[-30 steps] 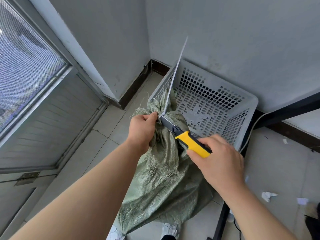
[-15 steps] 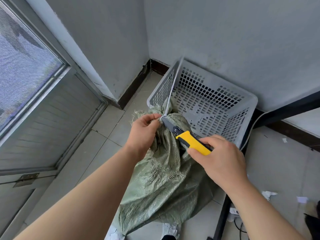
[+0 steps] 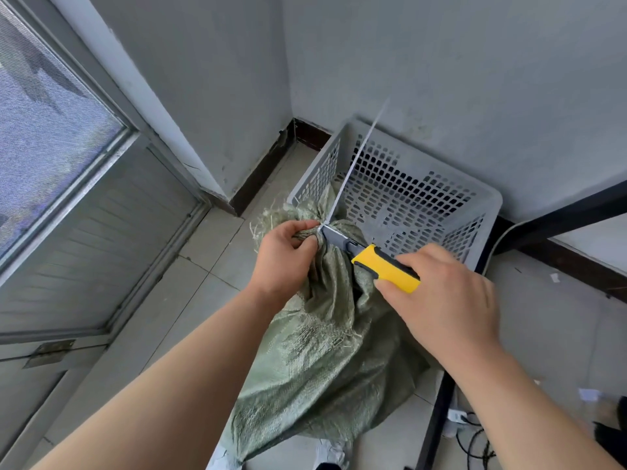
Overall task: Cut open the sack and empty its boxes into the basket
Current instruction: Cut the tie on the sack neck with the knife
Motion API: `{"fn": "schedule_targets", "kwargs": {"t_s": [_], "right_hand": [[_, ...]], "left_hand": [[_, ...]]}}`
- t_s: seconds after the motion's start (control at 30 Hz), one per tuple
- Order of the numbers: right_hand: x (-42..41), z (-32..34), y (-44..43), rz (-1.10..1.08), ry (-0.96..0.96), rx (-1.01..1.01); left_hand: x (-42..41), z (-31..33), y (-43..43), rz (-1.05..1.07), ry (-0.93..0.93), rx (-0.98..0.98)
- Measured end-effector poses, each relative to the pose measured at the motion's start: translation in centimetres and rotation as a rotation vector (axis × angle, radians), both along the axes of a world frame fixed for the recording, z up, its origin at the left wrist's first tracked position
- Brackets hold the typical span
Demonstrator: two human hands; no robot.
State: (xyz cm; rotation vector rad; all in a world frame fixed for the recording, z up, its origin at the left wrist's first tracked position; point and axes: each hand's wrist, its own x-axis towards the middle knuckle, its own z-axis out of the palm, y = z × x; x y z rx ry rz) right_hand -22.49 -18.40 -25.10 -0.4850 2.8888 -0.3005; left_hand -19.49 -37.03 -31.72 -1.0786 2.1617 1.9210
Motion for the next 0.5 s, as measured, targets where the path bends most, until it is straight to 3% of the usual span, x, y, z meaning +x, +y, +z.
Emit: {"fn": "schedule_targets", "kwargs": {"t_s": [0.1,0.17,0.33,0.5], "right_hand": [[0.1,-0.7,0.2,-0.047,-0.004,-0.057],[0.4,-1.0,0.3,-0.052,-0.012,-0.081],[1.2,-1.2,0.3,-0.05,-0.013,-0.112],[1.1,-1.1,-1.1,0.02,0.003,0.008]], "left_hand": [[0.1,0.2,0.3,0.09,0.006,0.318],[0.2,-0.2,0.4,0.122,-0.003,0.354],[0.0,-0.3,0.7,0.096,-0.054,0.048],[-0.4,-0.2,1.6,0.149,-0.098,-0.131]]}}
